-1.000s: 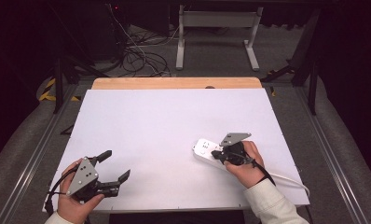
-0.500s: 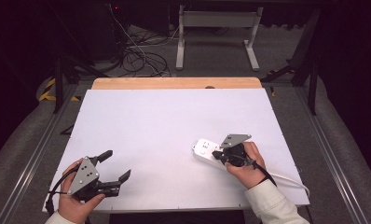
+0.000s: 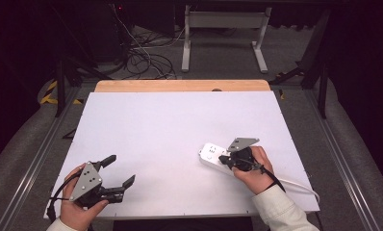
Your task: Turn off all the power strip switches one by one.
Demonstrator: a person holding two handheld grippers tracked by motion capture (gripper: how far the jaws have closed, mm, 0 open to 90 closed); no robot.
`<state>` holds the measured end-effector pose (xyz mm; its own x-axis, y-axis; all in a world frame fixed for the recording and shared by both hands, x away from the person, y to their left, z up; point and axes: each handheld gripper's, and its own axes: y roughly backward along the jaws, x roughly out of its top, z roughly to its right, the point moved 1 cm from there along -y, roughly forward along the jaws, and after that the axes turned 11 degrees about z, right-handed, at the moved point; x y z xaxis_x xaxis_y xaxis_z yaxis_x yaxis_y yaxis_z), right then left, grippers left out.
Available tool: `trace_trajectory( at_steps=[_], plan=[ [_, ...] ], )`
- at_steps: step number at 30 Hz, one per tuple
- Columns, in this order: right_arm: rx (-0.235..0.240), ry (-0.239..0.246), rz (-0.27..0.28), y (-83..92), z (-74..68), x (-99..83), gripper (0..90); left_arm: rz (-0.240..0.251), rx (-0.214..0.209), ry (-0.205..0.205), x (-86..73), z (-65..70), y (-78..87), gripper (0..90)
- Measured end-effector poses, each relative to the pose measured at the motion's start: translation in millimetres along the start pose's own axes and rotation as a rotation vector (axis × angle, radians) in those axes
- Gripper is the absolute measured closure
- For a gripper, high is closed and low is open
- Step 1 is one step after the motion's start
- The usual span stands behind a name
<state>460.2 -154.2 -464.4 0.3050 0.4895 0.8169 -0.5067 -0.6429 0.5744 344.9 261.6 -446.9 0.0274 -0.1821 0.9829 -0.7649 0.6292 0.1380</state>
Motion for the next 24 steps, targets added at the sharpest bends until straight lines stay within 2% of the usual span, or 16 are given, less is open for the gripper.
trace_trajectory(
  at_steps=[1,2,4,7,12,17,21,24],
  plan=[
    [-0.003,0.009,0.041,1.3,1.2,-0.9,90.0,-0.002,0.000,0.011,-0.5,0.4,-0.1,14.3],
    [0.009,0.000,0.046,3.6,2.9,-0.9,90.0,-0.004,-0.001,0.002,-0.7,-0.8,-0.4,14.3],
    [0.040,-0.038,0.129,9.6,4.7,2.0,90.0,-0.005,0.000,0.007,-1.3,-1.5,-1.2,14.3],
    [0.027,-0.035,0.200,23.0,6.2,11.7,90.0,-0.005,0.001,0.006,-1.4,-2.3,-1.4,14.3],
    [0.009,-0.006,0.215,32.8,1.6,16.1,90.0,-0.005,0.002,0.008,-0.8,-1.1,-0.5,14.3],
    [0.001,0.001,0.220,43.8,-0.1,15.5,90.0,-0.004,0.003,0.000,-0.5,-1.7,-0.1,14.3],
    [-0.014,-0.024,0.212,54.0,6.4,2.2,90.0,-0.001,0.005,0.012,-0.9,-1.6,-0.3,14.3],
    [-0.024,-0.052,0.197,57.9,12.8,-9.7,90.0,-0.004,0.004,-0.001,-0.4,-1.7,-0.3,14.3]
  ],
)
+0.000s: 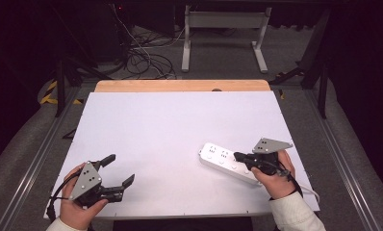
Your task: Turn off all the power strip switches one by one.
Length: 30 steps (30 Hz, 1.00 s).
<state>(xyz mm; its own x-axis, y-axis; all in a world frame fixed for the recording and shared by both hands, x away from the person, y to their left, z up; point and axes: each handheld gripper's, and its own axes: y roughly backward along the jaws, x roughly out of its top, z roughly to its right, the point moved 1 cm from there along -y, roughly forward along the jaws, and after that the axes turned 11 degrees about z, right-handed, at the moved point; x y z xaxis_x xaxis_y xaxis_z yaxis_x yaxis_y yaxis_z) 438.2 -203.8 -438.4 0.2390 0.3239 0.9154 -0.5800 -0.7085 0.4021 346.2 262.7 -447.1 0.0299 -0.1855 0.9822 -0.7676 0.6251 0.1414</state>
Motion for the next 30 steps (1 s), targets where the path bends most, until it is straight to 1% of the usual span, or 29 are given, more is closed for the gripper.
trace_trajectory(
  at_steps=[1,5,12,13,15,17,20,21,23,27,28,30],
  plan=[
    [0.000,-0.002,-0.004,0.8,0.8,-2.7,90.0,0.002,-0.001,0.009,-0.2,0.9,-0.3,14.3],
    [0.010,0.001,-0.019,0.7,-0.9,-8.4,90.0,0.000,-0.001,0.007,-0.2,1.2,-0.6,14.3],
    [0.014,0.011,-0.042,-4.1,-2.4,-11.0,90.0,0.002,0.001,0.008,-0.3,0.3,0.2,14.3],
    [0.014,0.014,-0.043,-4.5,-2.4,-11.3,90.0,0.003,0.002,0.002,-0.2,-0.1,0.3,14.3],
    [0.013,0.015,-0.048,-5.2,-2.7,-11.7,90.0,0.001,0.001,0.007,-0.4,0.3,0.3,14.3],
    [0.014,0.020,-0.059,-6.3,-3.0,-12.7,90.0,0.000,0.001,-0.001,-0.1,0.0,0.4,14.4],
    [0.017,0.026,-0.085,-9.1,-3.7,-15.8,90.0,-0.001,0.001,-0.001,-0.1,0.0,0.4,14.3],
    [0.018,0.028,-0.094,-10.1,-4.1,-17.2,90.0,0.000,0.001,0.005,-0.3,0.4,0.3,14.3],
    [0.007,0.040,-0.115,-12.2,-4.3,-19.9,90.0,0.000,0.001,0.006,-0.3,0.3,0.1,14.3],
    [0.009,0.041,-0.121,-14.3,-4.6,-21.0,90.0,0.001,0.001,0.007,-0.4,0.3,0.2,14.4],
    [0.012,0.040,-0.121,-14.7,-4.6,-21.1,90.0,0.002,0.002,-0.003,-0.1,-0.5,0.4,14.3],
    [0.014,0.038,-0.125,-15.4,-4.9,-21.6,90.0,0.001,0.000,0.001,0.0,-0.2,0.5,14.3]
  ],
)
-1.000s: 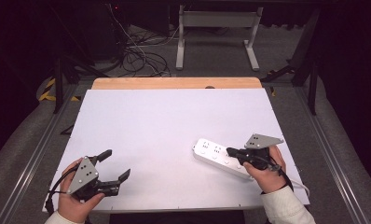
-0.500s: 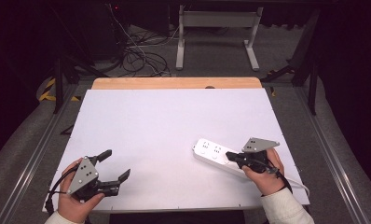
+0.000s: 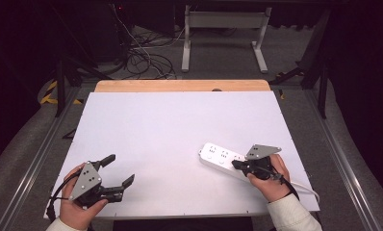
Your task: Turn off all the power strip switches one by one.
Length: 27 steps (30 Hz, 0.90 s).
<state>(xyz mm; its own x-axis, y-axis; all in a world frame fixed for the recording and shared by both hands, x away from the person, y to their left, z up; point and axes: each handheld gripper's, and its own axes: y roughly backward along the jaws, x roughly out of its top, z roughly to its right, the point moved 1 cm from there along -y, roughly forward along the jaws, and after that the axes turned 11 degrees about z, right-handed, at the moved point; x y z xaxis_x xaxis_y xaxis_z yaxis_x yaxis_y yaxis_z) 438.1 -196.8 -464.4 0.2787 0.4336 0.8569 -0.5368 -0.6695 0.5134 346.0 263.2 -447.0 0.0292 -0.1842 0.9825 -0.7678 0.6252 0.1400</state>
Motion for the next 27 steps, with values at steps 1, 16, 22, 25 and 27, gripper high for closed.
trace_trajectory(
  at_steps=[1,16,22,25,27],
  plan=[
    [0.002,-0.001,-0.002,-0.4,0.0,-0.2,90.0,0.001,0.001,-0.003,0.1,-0.1,-0.1,14.3],
    [0.020,-0.042,-0.020,-3.0,2.8,-2.4,90.0,0.002,-0.001,0.002,0.1,0.1,-0.2,14.3],
    [0.018,-0.055,-0.034,-3.4,3.3,-1.3,90.0,0.002,-0.003,0.002,0.4,1.3,-0.5,14.3],
    [0.019,-0.057,-0.041,-3.8,3.8,-0.7,90.0,-0.001,-0.004,0.003,0.5,1.7,-0.6,14.3],
    [0.018,-0.055,-0.045,-3.9,3.5,-0.3,90.0,0.000,-0.005,0.000,0.8,1.6,-0.4,14.3]
  ],
)
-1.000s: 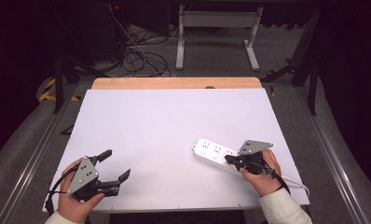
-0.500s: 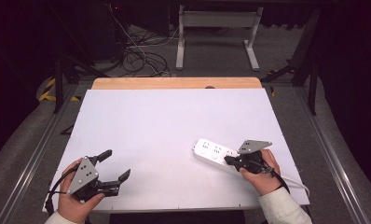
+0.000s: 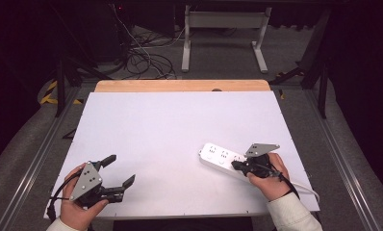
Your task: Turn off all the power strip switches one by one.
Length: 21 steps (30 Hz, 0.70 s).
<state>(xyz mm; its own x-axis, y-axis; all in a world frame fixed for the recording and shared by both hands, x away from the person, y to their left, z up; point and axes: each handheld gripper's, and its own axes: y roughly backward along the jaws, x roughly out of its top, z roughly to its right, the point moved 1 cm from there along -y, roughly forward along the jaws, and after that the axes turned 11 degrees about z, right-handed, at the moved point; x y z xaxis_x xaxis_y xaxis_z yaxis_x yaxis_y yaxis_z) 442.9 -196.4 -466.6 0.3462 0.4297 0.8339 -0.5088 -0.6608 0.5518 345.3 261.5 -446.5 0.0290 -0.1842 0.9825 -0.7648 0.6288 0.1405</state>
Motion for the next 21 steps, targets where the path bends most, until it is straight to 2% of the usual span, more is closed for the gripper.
trace_trajectory(
  at_steps=[10,14,18,19,21],
  plan=[
    [0.000,-0.009,-0.012,-1.1,0.4,-0.1,90.0,0.004,0.000,0.003,0.6,0.4,0.7,14.3],
    [0.001,-0.021,0.002,-0.4,1.2,-1.2,90.0,0.006,0.001,0.004,0.7,0.5,0.9,14.3],
    [-0.008,0.025,0.032,2.0,-3.4,2.1,90.0,0.003,0.000,0.011,-0.4,-0.5,0.4,14.3],
    [-0.005,0.025,0.062,3.4,-4.4,4.2,90.0,0.001,0.003,-0.001,-0.5,-1.7,0.2,14.3],
    [-0.012,0.035,0.111,8.7,-6.2,10.2,90.0,0.001,0.003,0.013,-1.1,-1.4,0.0,14.3]
  ],
)
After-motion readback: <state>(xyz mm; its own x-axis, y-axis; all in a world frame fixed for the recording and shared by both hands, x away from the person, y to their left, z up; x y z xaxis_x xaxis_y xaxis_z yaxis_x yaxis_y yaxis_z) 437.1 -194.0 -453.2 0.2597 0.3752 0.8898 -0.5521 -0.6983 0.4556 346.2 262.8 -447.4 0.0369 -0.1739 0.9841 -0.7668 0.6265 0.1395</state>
